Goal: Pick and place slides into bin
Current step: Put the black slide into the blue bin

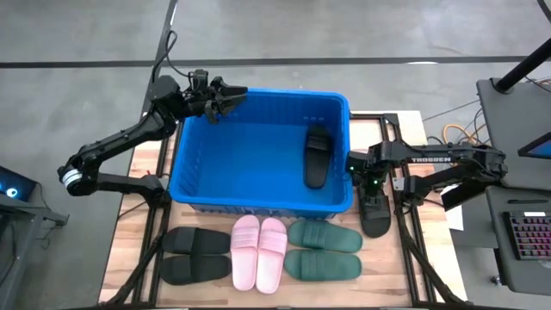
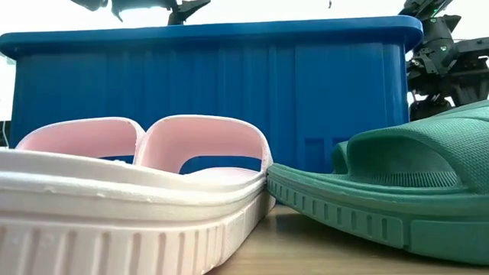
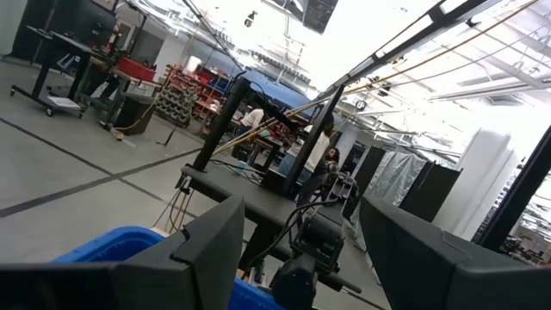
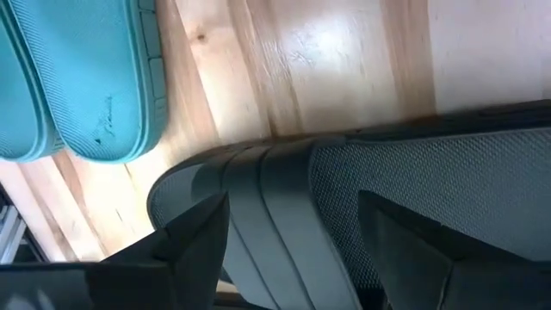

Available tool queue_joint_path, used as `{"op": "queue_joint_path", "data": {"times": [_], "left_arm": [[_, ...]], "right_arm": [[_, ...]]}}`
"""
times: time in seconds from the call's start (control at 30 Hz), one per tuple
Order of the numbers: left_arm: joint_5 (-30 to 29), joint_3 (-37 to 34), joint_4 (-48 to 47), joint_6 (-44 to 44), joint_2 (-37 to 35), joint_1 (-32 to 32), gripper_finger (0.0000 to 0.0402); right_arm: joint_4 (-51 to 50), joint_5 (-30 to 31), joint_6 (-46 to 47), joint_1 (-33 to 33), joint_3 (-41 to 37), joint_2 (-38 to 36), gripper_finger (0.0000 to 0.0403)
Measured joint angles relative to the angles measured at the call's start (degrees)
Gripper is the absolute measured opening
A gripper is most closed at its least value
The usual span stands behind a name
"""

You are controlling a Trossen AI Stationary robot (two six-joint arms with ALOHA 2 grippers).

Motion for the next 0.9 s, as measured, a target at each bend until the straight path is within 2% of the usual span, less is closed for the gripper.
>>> {"op": "queue_joint_path", "data": {"times": [0.17, 0.4, 0.63, 0.7, 0.83, 0.9], "left_arm": [[0.0, 0.0, 0.0, -0.1, 0.0, 0.0, 0.0217], [0.0, 0.0, 0.0, -0.3, 0.0, 0.0, 0.0217], [0.0, 0.0, 0.1, -0.4, 0.0, 0.0, 0.0217], [0.0, 0.0, 0.4, -0.4, 0.0, 0.0, 0.0217], [0.0, 0.0, 0.5, -0.4, 0.0, 0.0, 0.0217], [0.0, 0.0, 0.5, -0.4, 0.0, 0.0, 0.0217]], "right_arm": [[0.2, -0.8, 0.0, 0.1, -0.1, 0.0, 0.0246], [1.2, -6.7, 0.5, 0.7, -1.1, -0.4, 0.0246], [1.3, -7.0, 0.4, 1.6, -1.3, -0.4, 0.0245], [1.2, -5.8, 0.0, 1.6, -1.4, -0.4, 0.0240], [1.4, 3.2, 2.3, 1.6, -1.6, -0.5, 0.0230], [1.4, 2.2, 3.9, 1.6, -1.6, -0.5, 0.0227]]}}
